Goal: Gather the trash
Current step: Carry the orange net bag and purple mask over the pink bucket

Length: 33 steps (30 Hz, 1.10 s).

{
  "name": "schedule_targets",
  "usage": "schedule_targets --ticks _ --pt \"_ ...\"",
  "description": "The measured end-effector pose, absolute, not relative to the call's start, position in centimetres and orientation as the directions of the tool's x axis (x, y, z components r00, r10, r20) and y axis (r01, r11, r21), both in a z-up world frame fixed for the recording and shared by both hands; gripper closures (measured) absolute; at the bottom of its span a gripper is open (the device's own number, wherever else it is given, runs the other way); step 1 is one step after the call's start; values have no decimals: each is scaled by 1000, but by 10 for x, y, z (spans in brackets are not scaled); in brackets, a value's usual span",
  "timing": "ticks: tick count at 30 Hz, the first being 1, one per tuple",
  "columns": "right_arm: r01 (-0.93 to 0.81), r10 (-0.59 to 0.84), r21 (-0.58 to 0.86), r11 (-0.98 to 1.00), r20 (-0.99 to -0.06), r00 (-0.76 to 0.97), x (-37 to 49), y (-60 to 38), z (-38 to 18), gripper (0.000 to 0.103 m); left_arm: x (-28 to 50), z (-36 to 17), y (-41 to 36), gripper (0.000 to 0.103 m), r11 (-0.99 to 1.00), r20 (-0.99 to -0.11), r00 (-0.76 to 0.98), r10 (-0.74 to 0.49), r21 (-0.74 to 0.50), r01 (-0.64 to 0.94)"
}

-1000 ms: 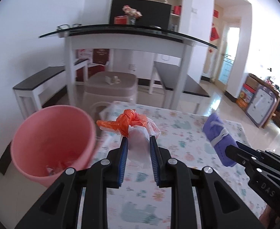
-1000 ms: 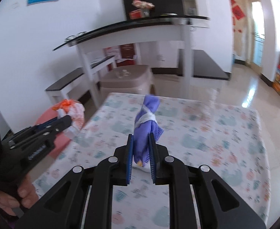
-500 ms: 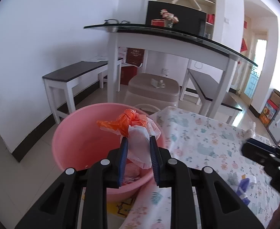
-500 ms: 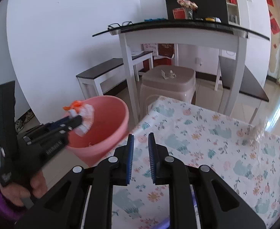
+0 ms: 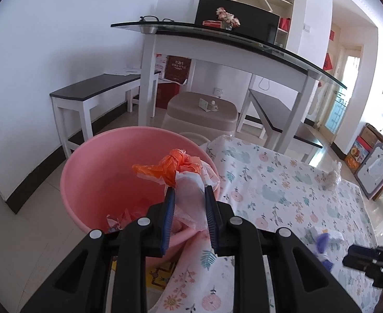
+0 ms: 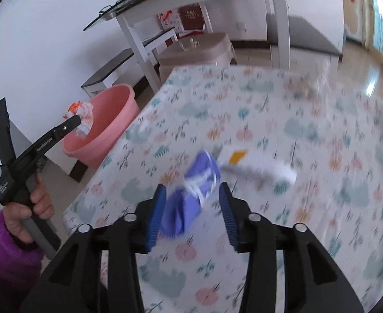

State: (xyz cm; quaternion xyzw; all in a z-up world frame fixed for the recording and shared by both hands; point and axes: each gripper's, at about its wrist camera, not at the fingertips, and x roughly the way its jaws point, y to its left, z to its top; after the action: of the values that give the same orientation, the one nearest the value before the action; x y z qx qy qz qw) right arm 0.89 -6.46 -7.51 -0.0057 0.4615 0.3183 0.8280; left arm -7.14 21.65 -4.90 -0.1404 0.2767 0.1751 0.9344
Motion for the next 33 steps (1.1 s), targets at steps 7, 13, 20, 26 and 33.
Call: schedule_targets --ticks 7,13,20,26,33 --pt "-531 526 314 787 -790 313 1 -46 -92 59 -77 -51 205 81 907 -571 789 227 -171 -385" --pt "-525 431 213 824 -837 338 1 -29 -106 59 -83 -54 200 81 913 -574 791 212 -172 -369" --pt "-531 437 208 822 -828 352 5 -27 -110 61 -82 -55 201 81 914 -579 788 208 -172 -368" --pt "-562 451 179 808 -800 395 4 -22 -100 78 -80 -57 204 81 912 -579 787 212 -173 -373" --pt "-621 514 148 769 -720 465 6 -1 -66 78 -77 -50 212 81 907 -562 792 238 -163 -388"
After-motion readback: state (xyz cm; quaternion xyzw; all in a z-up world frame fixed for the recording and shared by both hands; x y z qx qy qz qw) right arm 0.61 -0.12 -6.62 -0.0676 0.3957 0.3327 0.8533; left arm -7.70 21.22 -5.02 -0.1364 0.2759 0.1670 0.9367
